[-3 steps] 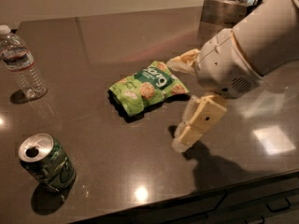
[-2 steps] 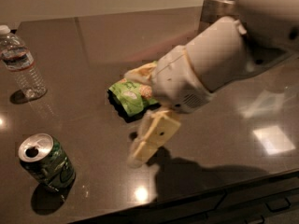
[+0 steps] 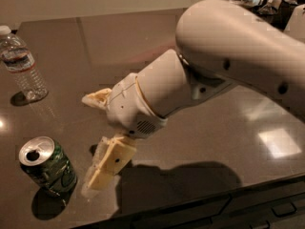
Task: Knock green can over
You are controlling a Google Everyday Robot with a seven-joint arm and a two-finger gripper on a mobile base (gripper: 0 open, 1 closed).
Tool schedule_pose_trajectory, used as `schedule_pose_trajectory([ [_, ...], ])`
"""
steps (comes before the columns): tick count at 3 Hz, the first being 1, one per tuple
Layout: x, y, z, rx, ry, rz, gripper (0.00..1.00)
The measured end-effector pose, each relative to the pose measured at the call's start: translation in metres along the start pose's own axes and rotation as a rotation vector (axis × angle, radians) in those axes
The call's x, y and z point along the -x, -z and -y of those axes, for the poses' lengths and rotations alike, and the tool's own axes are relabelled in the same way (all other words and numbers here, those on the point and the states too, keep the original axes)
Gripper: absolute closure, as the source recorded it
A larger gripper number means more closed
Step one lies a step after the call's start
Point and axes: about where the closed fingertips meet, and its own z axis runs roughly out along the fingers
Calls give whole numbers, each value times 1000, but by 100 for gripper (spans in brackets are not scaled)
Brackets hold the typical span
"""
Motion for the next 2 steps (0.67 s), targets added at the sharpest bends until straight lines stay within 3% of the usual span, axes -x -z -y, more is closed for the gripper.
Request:
schedule_pose_trajectory([
  [1,10,-26,-7,37,4,37,0],
  [2,22,-53,-8,16,-21,78,0],
])
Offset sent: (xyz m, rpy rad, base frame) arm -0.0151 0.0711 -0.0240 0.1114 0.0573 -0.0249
